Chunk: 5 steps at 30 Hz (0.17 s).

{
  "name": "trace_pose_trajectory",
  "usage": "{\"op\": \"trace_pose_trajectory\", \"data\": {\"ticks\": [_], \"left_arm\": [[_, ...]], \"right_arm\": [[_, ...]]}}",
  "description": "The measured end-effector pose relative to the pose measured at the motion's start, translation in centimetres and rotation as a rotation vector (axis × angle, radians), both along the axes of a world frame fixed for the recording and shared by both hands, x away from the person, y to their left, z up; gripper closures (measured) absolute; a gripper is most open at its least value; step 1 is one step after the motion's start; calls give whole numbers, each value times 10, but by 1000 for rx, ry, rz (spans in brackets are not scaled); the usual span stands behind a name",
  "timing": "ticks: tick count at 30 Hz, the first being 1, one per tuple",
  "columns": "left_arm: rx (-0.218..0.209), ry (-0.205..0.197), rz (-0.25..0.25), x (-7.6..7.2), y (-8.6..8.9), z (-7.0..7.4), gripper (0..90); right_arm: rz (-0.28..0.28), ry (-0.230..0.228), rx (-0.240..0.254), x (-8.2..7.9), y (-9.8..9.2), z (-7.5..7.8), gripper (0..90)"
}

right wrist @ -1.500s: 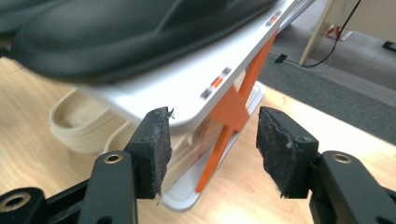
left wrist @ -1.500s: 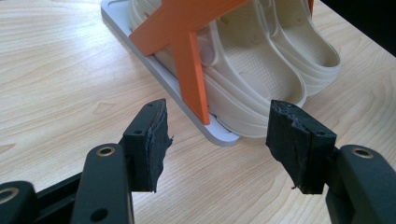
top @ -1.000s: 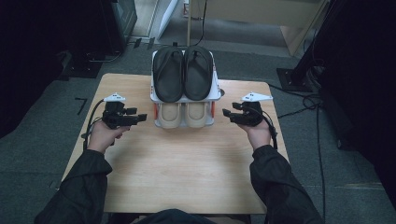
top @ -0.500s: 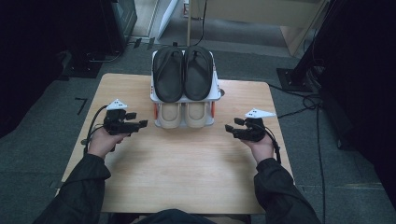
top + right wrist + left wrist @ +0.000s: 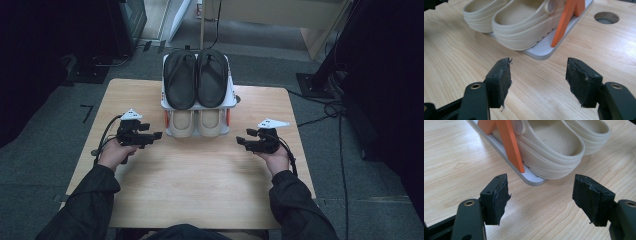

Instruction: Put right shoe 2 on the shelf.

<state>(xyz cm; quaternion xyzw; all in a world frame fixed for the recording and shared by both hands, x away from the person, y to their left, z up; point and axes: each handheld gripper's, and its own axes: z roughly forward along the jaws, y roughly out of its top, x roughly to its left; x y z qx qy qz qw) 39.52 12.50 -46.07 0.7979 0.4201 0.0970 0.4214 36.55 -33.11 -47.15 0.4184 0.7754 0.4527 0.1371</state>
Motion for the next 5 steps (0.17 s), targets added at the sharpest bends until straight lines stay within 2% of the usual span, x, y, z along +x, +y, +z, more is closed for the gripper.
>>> {"op": "trace_pose_trajectory", "data": {"ticks": [5], "left_arm": [[-1,-7,2,0,0,1,293]], "right_arm": [[-17,9,10,1,-1,0,342]]}}
